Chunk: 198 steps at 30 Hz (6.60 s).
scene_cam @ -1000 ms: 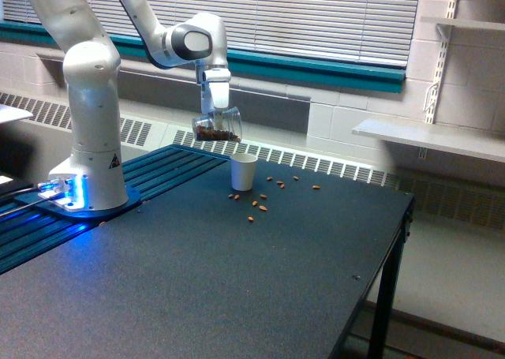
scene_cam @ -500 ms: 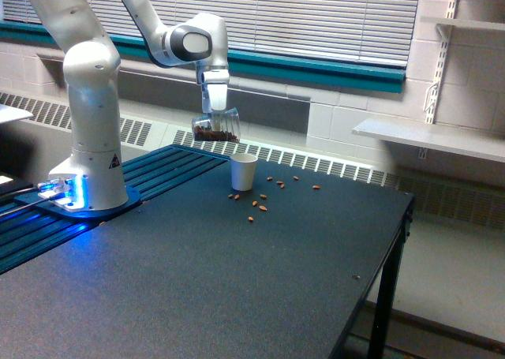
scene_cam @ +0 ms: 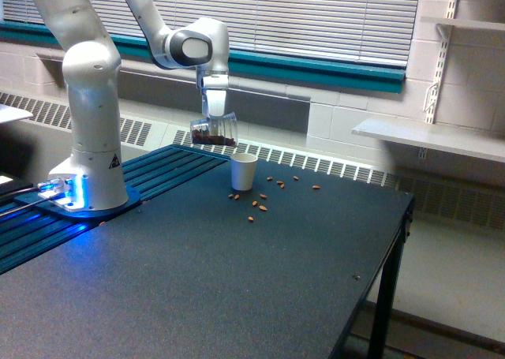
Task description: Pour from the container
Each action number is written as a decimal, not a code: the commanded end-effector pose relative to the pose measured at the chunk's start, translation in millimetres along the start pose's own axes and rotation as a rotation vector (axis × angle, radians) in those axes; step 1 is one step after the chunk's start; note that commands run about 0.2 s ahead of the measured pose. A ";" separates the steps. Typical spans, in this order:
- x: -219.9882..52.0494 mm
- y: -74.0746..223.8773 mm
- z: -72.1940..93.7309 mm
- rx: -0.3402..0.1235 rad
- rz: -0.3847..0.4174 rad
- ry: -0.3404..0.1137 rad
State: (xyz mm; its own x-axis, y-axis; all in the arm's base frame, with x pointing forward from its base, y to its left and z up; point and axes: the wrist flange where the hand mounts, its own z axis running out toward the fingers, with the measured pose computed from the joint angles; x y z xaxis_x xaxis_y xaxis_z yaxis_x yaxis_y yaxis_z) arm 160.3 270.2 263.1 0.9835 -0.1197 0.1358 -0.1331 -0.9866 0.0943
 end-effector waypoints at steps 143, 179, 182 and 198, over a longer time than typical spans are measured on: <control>49.0 -18.2 27.4 -0.132 -0.182 -0.091; 26.8 -15.0 28.5 -0.136 -0.175 -0.098; 23.3 -13.9 28.5 -0.134 -0.173 -0.100; 6.7 -6.3 28.6 -0.134 -0.159 -0.110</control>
State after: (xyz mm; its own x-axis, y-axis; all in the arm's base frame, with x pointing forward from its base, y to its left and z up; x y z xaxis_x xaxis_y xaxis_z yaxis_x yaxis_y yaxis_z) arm 179.1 274.2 236.1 0.9999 0.0156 0.0014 0.0149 -0.9729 0.2307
